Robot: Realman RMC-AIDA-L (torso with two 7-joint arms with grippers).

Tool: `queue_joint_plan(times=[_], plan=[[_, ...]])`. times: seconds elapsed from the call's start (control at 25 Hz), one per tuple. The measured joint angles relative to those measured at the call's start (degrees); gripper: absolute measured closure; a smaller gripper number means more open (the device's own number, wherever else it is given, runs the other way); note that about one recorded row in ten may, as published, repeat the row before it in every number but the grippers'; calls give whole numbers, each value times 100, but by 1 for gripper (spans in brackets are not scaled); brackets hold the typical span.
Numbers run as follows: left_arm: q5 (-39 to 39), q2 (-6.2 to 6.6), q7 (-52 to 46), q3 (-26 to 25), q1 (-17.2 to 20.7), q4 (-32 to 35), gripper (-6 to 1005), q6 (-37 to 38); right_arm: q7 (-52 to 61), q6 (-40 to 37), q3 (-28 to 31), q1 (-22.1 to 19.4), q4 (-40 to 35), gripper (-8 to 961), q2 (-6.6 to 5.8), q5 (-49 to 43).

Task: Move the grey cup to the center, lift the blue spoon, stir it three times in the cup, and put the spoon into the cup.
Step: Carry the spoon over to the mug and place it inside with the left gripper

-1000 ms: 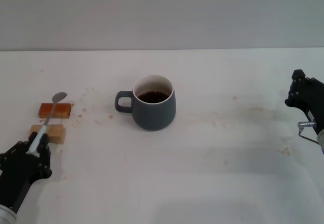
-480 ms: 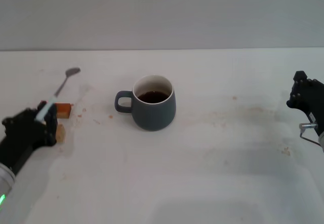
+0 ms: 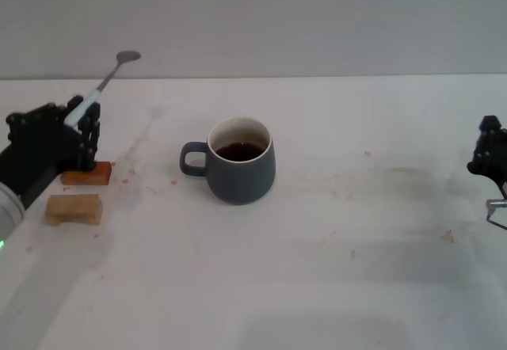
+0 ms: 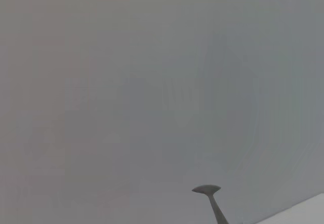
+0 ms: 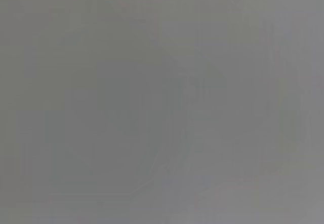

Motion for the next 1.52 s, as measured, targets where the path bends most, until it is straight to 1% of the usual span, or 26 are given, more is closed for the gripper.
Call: queue_joint_plan(times=[0.04,0.08,0.16,0.2,0.24,0.28,0.32,0.48,0.72,0.76,0.8,0.96,1.0,1.04,1.08,1.2,1.24,1.28,1.36,1.44,1.48,1.52], plan=[[55,21,57,-76,79,-520,826,-530,0,-26,39,-28,-33,954,0,1],[63,27,85,-95,90,-634,826,-664,0,-41,68,-43,-43,954,0,2],[63,27,85,-95,90,-634,826,-664,0,-54,94,-61,-56,954,0,2],[78,36,171,-134,107,-886,826,-1022,0,-63,112,-77,-68,954,0,2],[78,36,171,-134,107,-886,826,-1022,0,-74,127,-92,-77,954,0,2],[80,8,397,-222,108,-1340,826,-1754,0,-93,135,-108,-95,954,0,2],[79,-74,694,-307,95,-1732,826,-2409,0,-140,159,-137,-134,954,0,2],[63,-212,1220,-416,67,-2209,826,-3222,1,-193,252,-205,-173,954,0,2],[50,-510,1983,-648,61,-3024,826,-4370,2,-222,318,-297,-285,954,0,6],[50,-510,1983,-648,61,-3024,826,-4370,2,-222,318,-297,-285,954,0,6],[48,-566,2106,-671,57,-3166,826,-4550,3,-222,339,-313,-293,954,0,7],[48,-566,2106,-671,57,-3166,826,-4550,4,-236,451,-389,-307,954,0,10],[42,-751,2463,-692,-49,-3555,826,-5236,4,-251,504,-407,-325,954,0,10],[42,-751,2463,-692,-49,-3555,826,-5236,4,-268,557,-428,-345,954,0,11],[36,-894,2668,-620,-181,-3612,826,-5665,4,-296,618,-456,-373,954,0,11],[36,-894,2668,-620,-181,-3612,826,-5665,4,-345,742,-509,-417,954,0,12],[35,-1000,2824,-568,-276,-3619,826,-5938,4,-355,795,-527,-433,954,0,12],[34,-1068,2983,-445,-502,-3630,826,-6355,4,-358,835,-540,-446,954,0,12],[34,-1067,2984,-433,-614,-3642,826,-6530,4,-358,888,-567,-467,954,-4,12],[34,-1067,2984,-433,-614,-3642,826,-6530,4,-358,900,-570,-484,954,-6,12],[35,-1074,2984,-445,-748,-3651,826,-6785,4,-359,901,-571,-495,954,-7,12],[37,-1078,2984,-445,-784,-3649,826,-6848,4,-358,901,-572,-514,954,-8,12]])
